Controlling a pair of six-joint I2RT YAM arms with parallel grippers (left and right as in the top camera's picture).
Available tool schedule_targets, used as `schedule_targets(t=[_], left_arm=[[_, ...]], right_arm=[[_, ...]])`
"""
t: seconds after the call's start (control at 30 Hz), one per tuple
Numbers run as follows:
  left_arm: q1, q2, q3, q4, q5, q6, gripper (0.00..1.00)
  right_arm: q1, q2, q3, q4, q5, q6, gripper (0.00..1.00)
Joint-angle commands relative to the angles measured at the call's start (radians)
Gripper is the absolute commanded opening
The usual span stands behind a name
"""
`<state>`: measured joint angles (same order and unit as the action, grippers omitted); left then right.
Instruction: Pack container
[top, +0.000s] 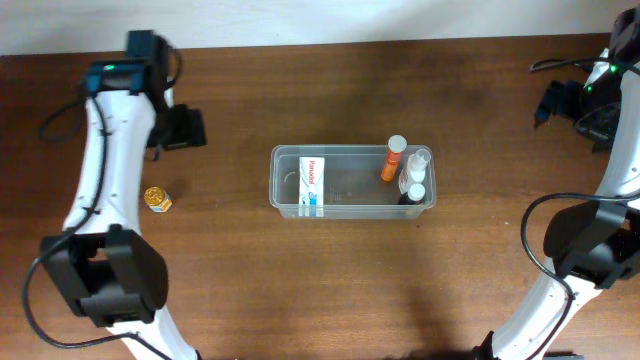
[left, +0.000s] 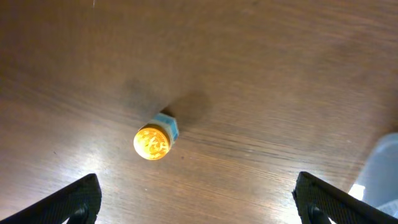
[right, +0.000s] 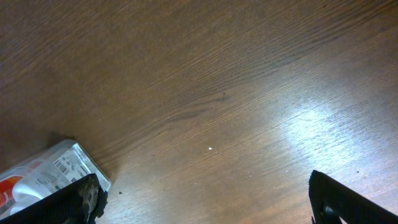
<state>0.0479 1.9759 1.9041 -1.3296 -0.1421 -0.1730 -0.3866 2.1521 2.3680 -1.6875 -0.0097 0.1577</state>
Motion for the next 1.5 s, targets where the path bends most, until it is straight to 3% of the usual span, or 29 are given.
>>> schedule_targets(t=[0.0, 0.4, 0.77, 1.47], left_arm=[[0.053, 0.006, -0.071, 0.022, 0.076, -0.022, 0.99], [0.124, 0.006, -0.301, 0.206, 0.075, -0.066, 0.99], [0.127, 0.006, -0.34, 0.246, 0.012, -0.131, 0.99], [0.132, 0.006, -0.445, 0.336, 0.014, -0.129, 0.99]], right_arm=[[0.0, -0.016, -0.006, 0.0, -0.005, 0.008, 0.98], [0.0, -0.016, -0.006, 0.0, -0.005, 0.008, 0.98], [0.0, -0.016, -0.006, 0.0, -0.005, 0.008, 0.99], [0.0, -0.016, -0.006, 0.0, -0.005, 0.008, 0.98]])
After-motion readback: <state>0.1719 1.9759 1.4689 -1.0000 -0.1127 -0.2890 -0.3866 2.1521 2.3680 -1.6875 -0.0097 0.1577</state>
